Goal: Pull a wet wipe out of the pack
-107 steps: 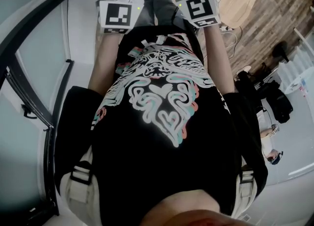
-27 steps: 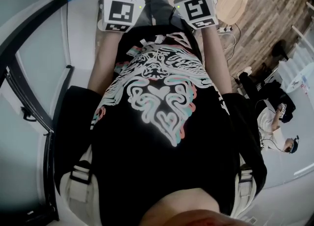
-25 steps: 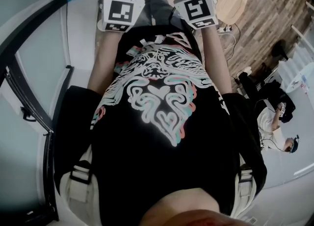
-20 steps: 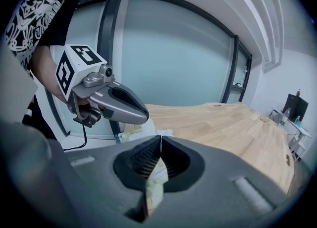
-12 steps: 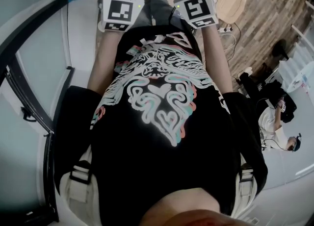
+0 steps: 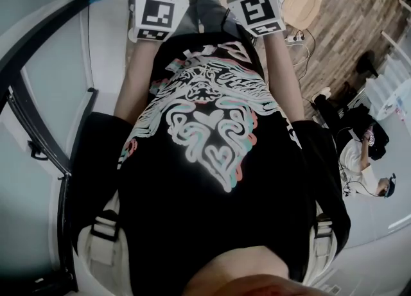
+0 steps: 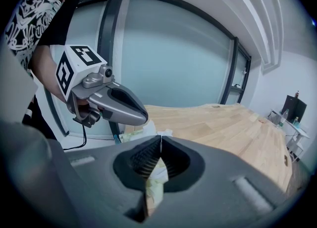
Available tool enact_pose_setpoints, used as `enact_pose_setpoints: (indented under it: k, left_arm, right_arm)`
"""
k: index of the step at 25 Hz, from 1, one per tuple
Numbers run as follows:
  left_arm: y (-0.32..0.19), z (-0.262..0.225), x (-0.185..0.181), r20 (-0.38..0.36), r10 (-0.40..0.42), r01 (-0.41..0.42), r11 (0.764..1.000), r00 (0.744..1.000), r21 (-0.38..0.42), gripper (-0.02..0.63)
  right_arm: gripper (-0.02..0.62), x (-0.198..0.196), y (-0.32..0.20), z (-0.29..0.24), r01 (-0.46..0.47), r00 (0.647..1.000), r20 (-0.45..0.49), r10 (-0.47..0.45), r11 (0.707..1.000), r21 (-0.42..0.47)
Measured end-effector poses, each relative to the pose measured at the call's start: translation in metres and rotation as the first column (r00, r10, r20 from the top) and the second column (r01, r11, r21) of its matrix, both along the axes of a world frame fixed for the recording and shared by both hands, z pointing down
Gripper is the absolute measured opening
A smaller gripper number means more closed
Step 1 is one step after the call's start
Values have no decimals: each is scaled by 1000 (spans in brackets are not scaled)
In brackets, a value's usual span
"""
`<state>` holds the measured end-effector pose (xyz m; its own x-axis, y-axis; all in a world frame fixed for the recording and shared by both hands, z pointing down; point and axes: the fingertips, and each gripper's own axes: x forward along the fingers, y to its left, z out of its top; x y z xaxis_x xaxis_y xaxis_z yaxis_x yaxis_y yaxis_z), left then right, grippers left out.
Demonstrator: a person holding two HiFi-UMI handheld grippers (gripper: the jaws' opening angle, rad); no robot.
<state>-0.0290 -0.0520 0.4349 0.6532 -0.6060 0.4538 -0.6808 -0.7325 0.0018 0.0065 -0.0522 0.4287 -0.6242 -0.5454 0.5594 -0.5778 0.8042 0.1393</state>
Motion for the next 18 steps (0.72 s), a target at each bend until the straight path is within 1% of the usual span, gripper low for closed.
enact_pose_setpoints:
  k: [10, 18]
  left_arm:
    - [0, -4, -1, -1, 4, -4, 1000, 1000, 4, -11]
    - [2, -3, 0, -1, 8, -8, 1000, 1000, -6, -11]
  right_arm:
    - [3, 1, 0, -3, -10, 1000, 4, 10, 1000, -1]
    - [3, 0, 1, -6, -14, 1000, 6, 14, 1000, 3]
